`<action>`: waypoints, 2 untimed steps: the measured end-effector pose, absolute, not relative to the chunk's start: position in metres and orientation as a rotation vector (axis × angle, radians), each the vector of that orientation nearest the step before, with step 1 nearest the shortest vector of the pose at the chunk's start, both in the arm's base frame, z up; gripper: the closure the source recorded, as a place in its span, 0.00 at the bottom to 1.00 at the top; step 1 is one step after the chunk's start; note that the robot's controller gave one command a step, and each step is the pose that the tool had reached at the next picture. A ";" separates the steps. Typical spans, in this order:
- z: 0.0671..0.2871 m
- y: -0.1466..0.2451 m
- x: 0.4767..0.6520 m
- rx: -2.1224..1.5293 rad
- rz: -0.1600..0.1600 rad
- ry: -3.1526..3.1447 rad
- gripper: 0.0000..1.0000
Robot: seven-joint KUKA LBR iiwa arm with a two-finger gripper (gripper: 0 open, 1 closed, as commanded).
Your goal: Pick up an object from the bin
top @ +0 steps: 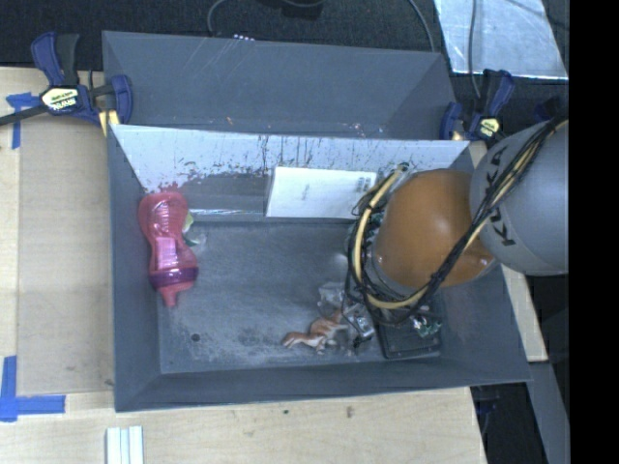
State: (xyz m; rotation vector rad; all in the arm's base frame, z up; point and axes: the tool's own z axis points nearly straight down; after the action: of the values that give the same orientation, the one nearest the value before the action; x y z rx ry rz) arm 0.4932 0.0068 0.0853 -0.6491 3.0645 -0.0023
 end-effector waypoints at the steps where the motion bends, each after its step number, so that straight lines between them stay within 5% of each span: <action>1: 0.085 0.007 0.493 -0.648 -0.003 3.065 1.00; 2: 0.209 0.002 0.496 -0.565 -0.002 3.078 1.00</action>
Offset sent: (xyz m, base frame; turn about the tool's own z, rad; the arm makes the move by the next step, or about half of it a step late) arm 0.0016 -0.0043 0.1234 0.0527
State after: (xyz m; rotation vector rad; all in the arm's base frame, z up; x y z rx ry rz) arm 0.4956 0.0023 0.2088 -0.5652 3.0780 -0.0018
